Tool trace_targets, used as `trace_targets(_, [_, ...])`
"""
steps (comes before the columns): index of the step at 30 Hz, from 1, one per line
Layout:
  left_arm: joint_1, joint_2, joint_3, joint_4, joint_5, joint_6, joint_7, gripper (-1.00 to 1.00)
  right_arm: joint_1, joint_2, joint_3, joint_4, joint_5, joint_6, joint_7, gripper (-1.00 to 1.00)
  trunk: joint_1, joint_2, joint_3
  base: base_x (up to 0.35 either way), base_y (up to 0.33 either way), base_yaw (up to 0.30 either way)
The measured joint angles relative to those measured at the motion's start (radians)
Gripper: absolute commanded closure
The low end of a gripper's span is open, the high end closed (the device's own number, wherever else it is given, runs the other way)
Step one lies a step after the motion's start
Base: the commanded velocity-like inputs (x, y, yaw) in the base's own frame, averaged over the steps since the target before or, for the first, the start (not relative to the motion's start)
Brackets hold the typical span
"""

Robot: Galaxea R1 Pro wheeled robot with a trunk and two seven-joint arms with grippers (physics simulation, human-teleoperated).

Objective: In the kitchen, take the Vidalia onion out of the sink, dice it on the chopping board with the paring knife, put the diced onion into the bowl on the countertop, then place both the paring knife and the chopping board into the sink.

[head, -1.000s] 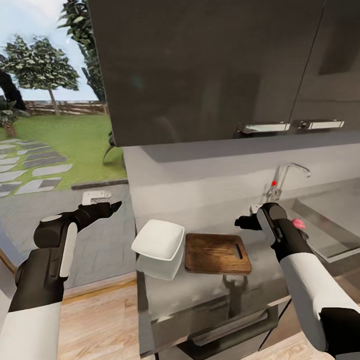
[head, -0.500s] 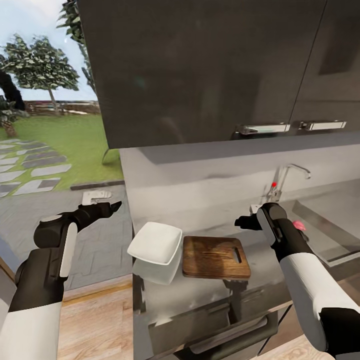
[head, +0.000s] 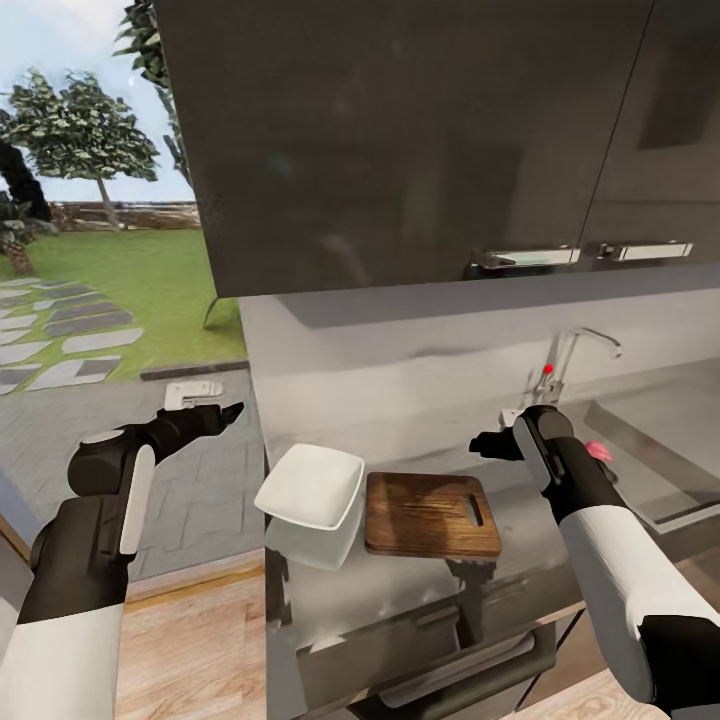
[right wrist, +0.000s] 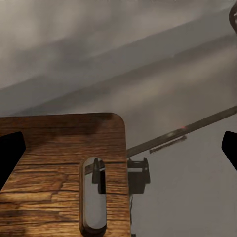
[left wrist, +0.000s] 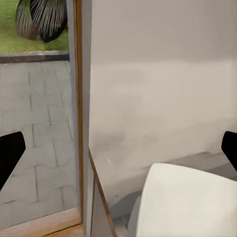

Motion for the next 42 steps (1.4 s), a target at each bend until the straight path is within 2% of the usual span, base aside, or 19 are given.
trace_targets(42, [0.001, -0.002, -0.001, 0.001, 0.000, -0.001, 0.000, -1.00, 0.000, 0.000, 0.001, 0.001, 0.001, 0.000, -0.001, -1.00, 0.000, 0.000, 0.000, -0.026, -0.029, 0.000])
